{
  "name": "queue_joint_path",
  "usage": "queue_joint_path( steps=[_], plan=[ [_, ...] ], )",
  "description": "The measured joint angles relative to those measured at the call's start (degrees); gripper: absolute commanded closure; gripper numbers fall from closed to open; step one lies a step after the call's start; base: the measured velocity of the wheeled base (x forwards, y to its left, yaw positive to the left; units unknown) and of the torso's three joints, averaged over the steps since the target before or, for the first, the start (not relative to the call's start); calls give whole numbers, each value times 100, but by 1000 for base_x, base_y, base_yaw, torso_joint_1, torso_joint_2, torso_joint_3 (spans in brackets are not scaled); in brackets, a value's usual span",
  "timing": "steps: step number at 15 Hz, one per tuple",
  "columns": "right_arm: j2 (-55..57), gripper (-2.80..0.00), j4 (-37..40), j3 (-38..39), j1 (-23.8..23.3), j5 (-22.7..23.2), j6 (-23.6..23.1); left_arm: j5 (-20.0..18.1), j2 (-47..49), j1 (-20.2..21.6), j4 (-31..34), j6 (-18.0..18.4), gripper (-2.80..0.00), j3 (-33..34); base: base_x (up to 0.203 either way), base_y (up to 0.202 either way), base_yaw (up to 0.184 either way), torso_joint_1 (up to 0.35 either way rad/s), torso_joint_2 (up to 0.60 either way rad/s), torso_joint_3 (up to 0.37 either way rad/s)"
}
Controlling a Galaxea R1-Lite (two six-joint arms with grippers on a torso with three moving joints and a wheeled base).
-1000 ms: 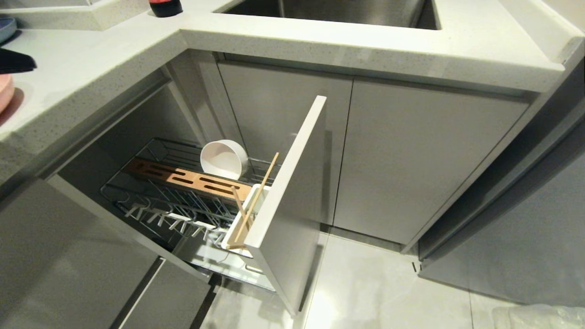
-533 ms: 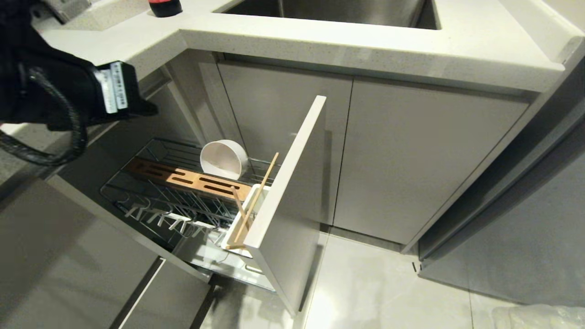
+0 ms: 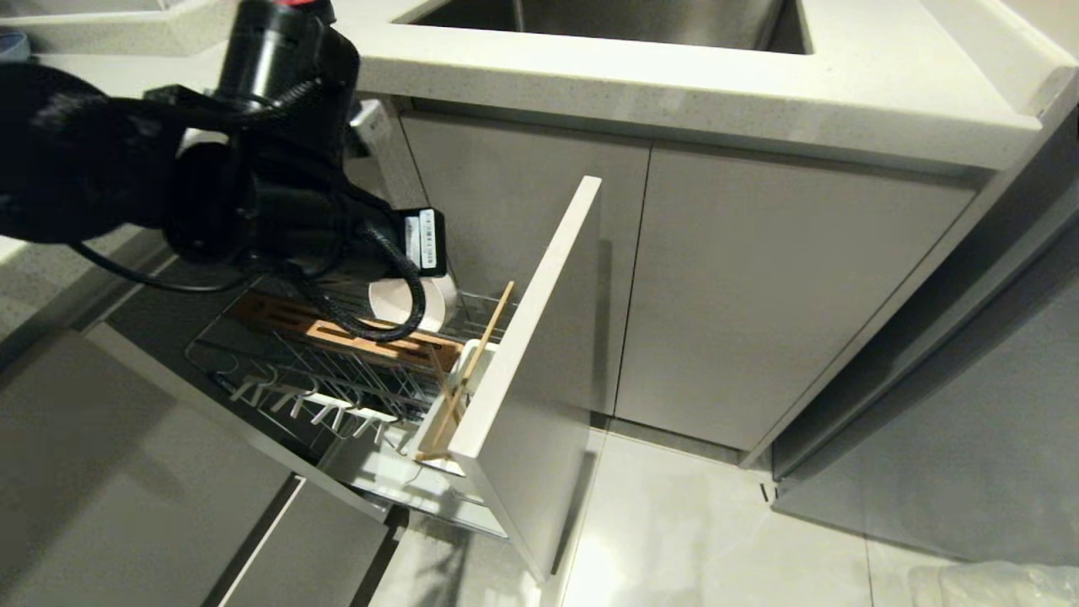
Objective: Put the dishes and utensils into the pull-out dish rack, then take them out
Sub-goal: Pick up the chopsticks and place it in the cupboard
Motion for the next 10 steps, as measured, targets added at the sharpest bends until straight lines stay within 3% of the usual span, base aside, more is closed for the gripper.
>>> queue_joint_path(
  steps=[3, 6, 9, 10],
  plan=[
    [0, 0, -1, 0, 0, 0, 1, -194, 480, 46, -181, 295, 0, -72, 0, 0, 0, 0, 0, 0],
    [0, 0, 0, 0, 0, 0, 2, -723, 842, 185, -267, 597, 0, -163, 0, 0, 0, 0, 0, 0],
    [0, 0, -2, 0, 0, 0, 2, -799, 1187, 277, -265, 744, 0, -399, 0, 0, 0, 0, 0, 0],
    [0, 0, 0, 0, 0, 0, 0, -798, 1269, 291, -268, 767, -280, -466, 0, 0, 0, 0, 0, 0]
  ],
)
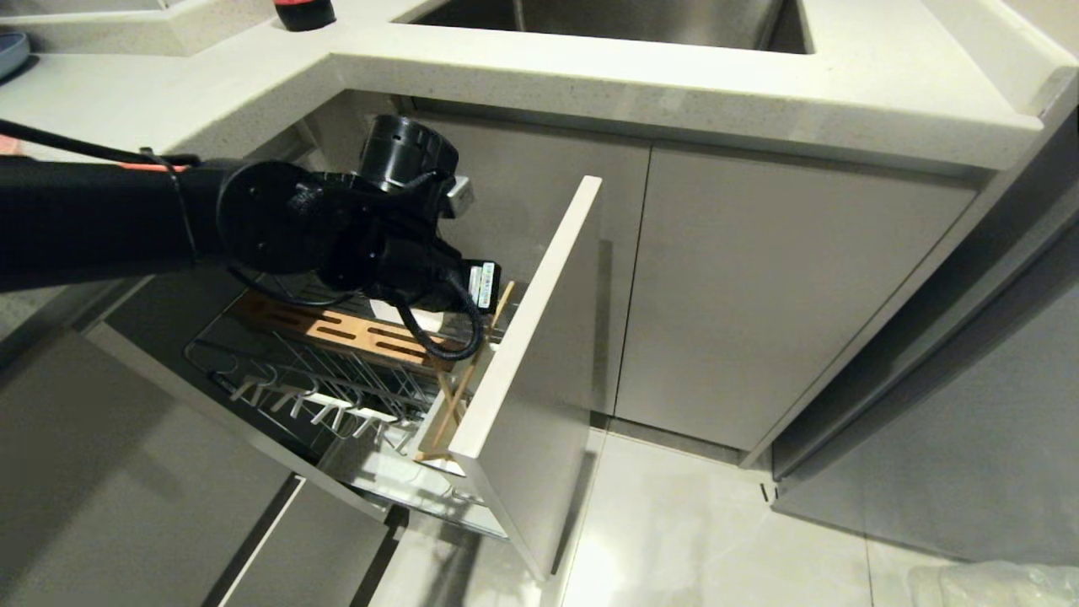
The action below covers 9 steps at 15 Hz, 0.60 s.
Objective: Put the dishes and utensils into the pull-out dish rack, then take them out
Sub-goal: Pick up the chopsticks and place it in the cupboard
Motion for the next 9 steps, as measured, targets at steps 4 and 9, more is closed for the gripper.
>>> queue_joint_path(
  steps=[4, 9],
  plan=[
    [0, 0, 0, 0, 0, 0, 0, -1, 247, 6, 1, 12, -280, -230, 0, 0, 0, 0, 0, 0],
    [0, 0, 0, 2, 0, 0, 1, 80, 546, 2, 4, 29, -280, -423, 0, 0, 0, 0, 0, 0]
  ],
)
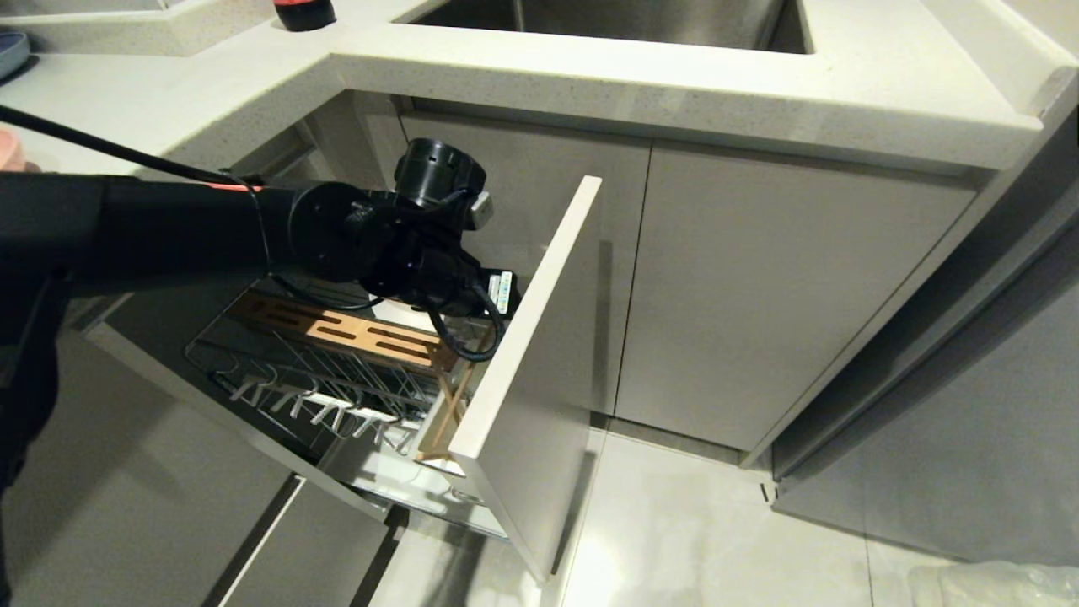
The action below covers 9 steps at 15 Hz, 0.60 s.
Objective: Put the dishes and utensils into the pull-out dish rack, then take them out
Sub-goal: Pick up the chopsticks and place it in the cupboard
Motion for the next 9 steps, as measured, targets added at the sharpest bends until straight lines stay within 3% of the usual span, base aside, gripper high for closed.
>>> queue_joint_path(
  steps=[9],
  plan=[
    [0, 0, 0, 0, 0, 0, -1, 334, 679, 1, -20, 0, -280, -577, 0, 0, 0, 0, 0, 0]
  ],
)
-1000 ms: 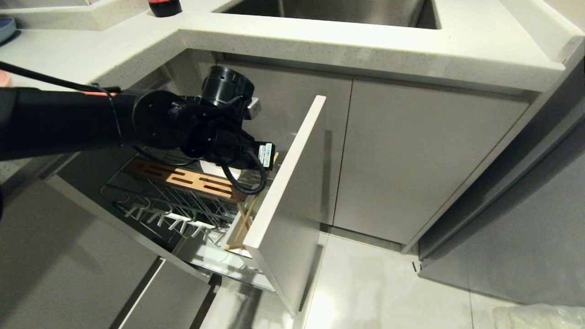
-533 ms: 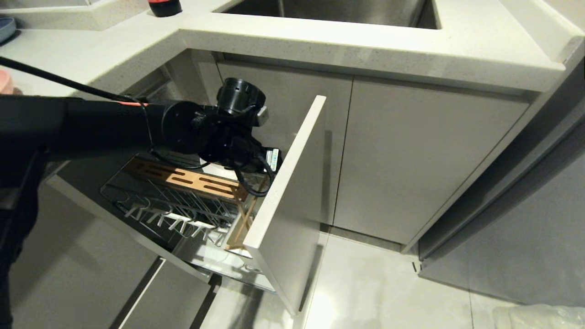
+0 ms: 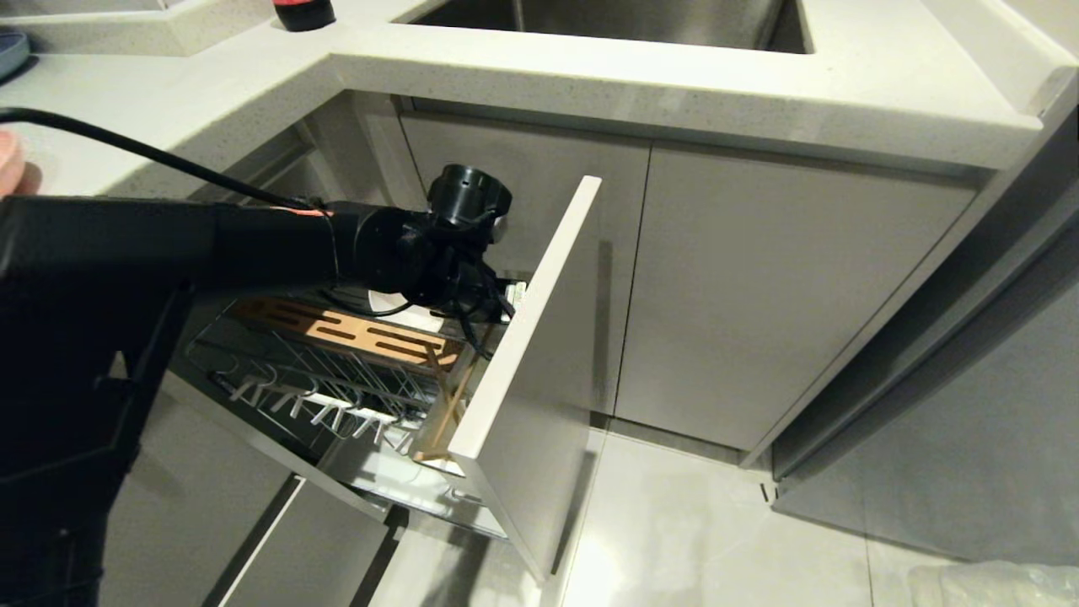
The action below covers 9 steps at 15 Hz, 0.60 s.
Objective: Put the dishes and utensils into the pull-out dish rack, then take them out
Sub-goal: Pick up the chopsticks and place it in the cupboard
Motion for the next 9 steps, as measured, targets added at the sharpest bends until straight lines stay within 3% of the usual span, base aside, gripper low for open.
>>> queue_joint_path(
  steps=[9],
  plan=[
    [0, 0, -1, -2, 0, 0, 0, 79, 213, -9, 11, -6, -280, -263, 0, 0, 0, 0, 0, 0]
  ],
)
